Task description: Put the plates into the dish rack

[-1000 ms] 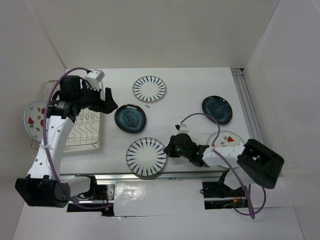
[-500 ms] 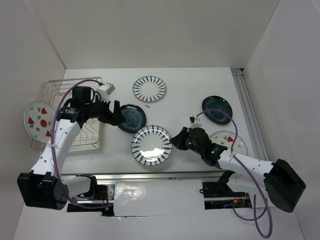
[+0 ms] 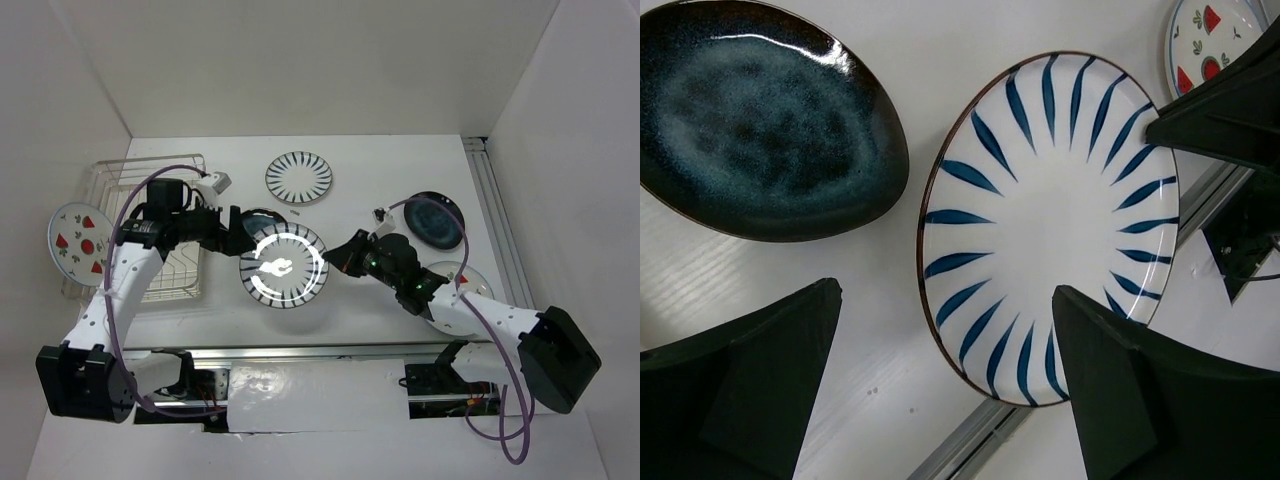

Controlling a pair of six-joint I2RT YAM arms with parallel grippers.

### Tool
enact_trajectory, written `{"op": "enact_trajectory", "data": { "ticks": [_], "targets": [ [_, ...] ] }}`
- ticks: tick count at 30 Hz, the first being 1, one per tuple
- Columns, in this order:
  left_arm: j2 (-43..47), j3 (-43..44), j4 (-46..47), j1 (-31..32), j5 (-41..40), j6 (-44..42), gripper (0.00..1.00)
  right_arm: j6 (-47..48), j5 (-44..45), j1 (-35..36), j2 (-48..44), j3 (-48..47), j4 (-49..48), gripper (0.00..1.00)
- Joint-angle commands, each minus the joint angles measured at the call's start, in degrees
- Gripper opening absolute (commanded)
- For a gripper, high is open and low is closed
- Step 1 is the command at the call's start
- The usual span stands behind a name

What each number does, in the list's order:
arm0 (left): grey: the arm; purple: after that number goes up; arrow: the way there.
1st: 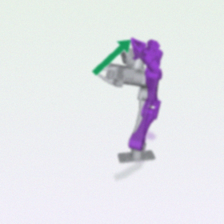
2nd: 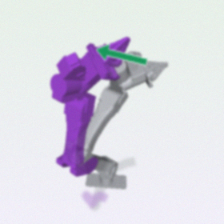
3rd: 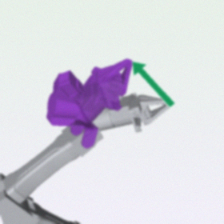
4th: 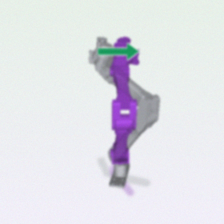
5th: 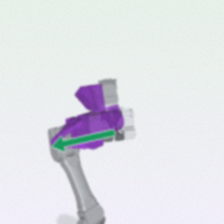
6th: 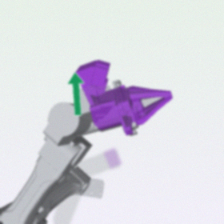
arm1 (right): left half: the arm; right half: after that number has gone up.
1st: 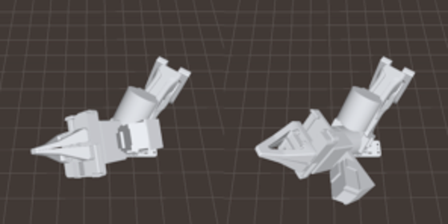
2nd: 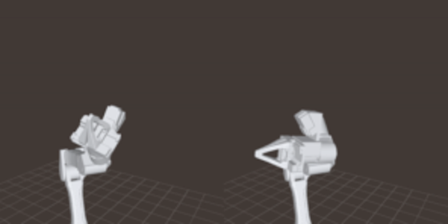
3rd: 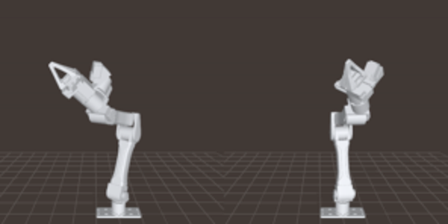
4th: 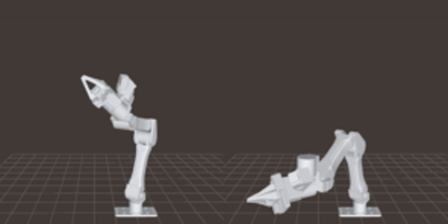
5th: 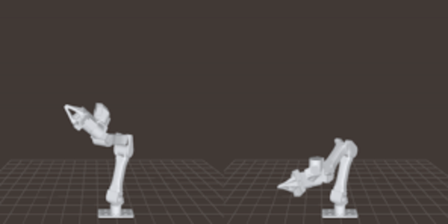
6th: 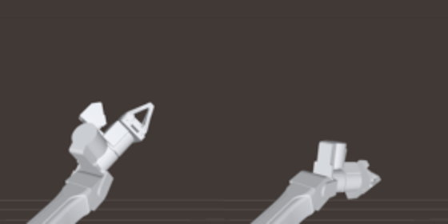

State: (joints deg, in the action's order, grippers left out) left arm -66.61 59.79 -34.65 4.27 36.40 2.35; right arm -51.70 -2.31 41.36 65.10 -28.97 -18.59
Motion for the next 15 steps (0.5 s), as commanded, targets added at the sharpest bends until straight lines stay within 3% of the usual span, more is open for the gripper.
{"op": "enact_trajectory", "data": {
  "ticks": [1,6,10,14,15],
  "targets": [
    [1.3,-0.2,1.9,-0.3,2.4,1.9,1.00,-4.5,-2.4,-0.1,-0.6,-5.9,-15.9,0.00],
    [1.3,0.5,-0.1,-0.8,6.2,1.2,1.00,-5.7,-5.1,-0.1,1.3,-5.9,-22.3,0.00],
    [0.8,1.8,-2.2,-0.8,8.9,0.5,0.85,-6.7,-6.4,-0.1,3.6,-5.9,-27.1,0.00],
    [1.3,2.3,-2.7,-0.8,9.1,-0.6,0.52,-6.2,-6.2,0.5,4.8,-6.7,-29.7,0.00],
    [1.3,2.9,-2.7,-0.8,9.1,-0.6,0.38,-5.7,-5.5,1.0,4.8,-7.5,-29.1,0.00]
  ]
}}
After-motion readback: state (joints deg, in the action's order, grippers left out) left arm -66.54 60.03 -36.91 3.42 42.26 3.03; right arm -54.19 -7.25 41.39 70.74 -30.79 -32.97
